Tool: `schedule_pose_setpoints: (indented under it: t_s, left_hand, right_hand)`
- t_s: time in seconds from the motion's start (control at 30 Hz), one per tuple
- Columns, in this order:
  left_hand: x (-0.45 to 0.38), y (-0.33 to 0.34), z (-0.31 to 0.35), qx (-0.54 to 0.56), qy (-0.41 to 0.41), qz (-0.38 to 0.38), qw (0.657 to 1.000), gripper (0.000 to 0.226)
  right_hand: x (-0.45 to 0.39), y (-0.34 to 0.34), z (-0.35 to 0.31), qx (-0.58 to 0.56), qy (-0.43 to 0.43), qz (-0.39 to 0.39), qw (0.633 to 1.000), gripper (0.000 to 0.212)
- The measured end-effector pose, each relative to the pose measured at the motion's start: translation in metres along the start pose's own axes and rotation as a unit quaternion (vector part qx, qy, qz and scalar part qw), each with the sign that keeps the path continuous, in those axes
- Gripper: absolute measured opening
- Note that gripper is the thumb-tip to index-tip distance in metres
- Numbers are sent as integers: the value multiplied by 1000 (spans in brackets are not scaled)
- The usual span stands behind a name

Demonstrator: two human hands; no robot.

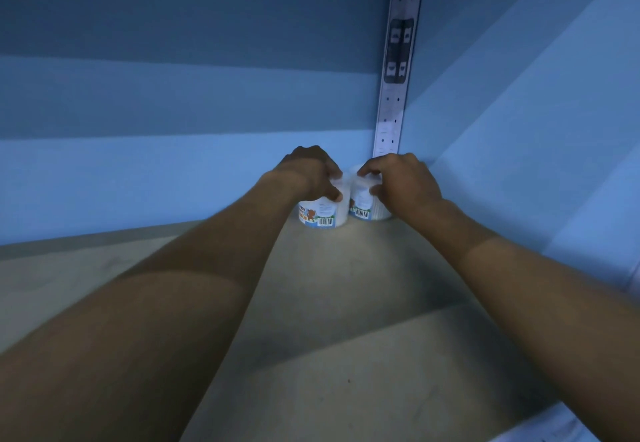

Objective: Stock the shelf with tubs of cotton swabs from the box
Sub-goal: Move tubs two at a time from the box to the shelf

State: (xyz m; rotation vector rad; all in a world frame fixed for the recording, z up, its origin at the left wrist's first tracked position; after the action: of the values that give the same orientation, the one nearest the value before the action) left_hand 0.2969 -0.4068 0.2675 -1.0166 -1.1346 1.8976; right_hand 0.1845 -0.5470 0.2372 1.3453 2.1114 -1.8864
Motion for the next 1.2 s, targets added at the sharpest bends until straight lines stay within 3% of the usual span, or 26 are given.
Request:
schedule_pose_setpoints:
  t_s: [0.87,1.1,1.2]
  left_hand:
    - [-4,18,-9,-8,13,42,999,51]
    - [33,-19,31,-59,48,3,997,76]
    - [44,-20,35,-52,57,14,997,66]
  right_hand:
    - [0,13,4,20,-2,18,1000,43]
    - [15,-32,-2,-51,-19,-36,998,61]
    - [24,-26,-1,-66,-24,-60,996,65]
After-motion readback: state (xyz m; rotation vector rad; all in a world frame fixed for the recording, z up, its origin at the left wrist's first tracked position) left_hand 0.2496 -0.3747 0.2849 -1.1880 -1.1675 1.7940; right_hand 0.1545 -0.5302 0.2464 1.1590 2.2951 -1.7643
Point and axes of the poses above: each hand's wrist, its own x-axis away from the middle knuckle, its own y-axis out of the palm, z = x × y, the point moved 1 cm from there along -x, towards the middle knuckle, and after that the axes turned 9 degrees about y, right-handed, at the moved point
